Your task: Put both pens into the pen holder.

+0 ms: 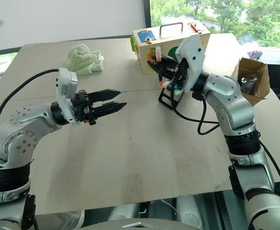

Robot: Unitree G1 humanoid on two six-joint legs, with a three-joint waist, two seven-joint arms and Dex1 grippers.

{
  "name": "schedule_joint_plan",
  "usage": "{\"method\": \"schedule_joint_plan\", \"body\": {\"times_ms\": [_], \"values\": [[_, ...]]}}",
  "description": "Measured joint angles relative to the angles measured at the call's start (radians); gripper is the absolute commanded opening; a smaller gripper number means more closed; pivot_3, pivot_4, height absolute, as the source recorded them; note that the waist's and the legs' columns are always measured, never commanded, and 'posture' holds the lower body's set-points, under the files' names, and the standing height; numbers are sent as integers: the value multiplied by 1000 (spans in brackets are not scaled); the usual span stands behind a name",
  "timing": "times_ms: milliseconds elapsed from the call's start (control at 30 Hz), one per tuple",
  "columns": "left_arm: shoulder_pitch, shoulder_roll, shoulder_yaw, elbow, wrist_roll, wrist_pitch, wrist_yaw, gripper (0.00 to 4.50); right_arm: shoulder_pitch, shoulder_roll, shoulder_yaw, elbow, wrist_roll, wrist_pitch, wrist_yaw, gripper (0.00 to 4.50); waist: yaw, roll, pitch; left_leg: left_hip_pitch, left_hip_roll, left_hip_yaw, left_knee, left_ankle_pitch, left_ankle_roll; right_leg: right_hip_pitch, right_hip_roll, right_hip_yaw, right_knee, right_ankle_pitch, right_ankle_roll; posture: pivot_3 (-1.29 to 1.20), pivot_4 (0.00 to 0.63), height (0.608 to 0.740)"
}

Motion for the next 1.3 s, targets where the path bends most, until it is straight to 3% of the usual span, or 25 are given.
{"method": "schedule_joint_plan", "body": {"times_ms": [233,500,767,800,1000,1133,1300], "values": [[15,1,-6,-42,-1,-4,8,2579,24,-10,62,137,-204,-267,49,115,2,0,0,0,0,0,0,0,0,0,0,0,0,0,0,0,150,740],[16,0,-9,-42,4,-10,10,2579,58,0,82,187,-306,-382,59,115,1,0,0,0,0,0,0,0,0,0,0,0,0,0,0,0,150,740],[22,0,-10,-42,19,-26,8,2579,55,-1,100,339,-473,-528,-27,115,0,0,0,0,0,0,1,0,0,0,0,0,0,0,0,0,150,740],[24,0,-10,-42,20,-28,8,2650,51,-1,100,355,-487,-528,-35,1136,0,0,0,0,0,0,1,0,0,0,0,0,0,0,0,0,150,740],[30,0,-11,-42,35,-43,4,2650,39,1,100,411,-522,-557,-62,3904,0,0,0,0,0,0,1,0,0,0,0,0,0,0,0,0,150,740],[39,-1,-13,-36,45,-56,-3,2650,41,6,88,405,-492,-567,-70,3904,1,0,0,0,0,0,1,0,0,0,0,0,0,0,0,0,150,740],[76,-4,-23,-16,88,-100,-3,2650,118,13,18,242,-310,-477,7,3904,2,0,0,0,0,0,0,0,0,1,0,0,0,0,0,0,150,740]]}}
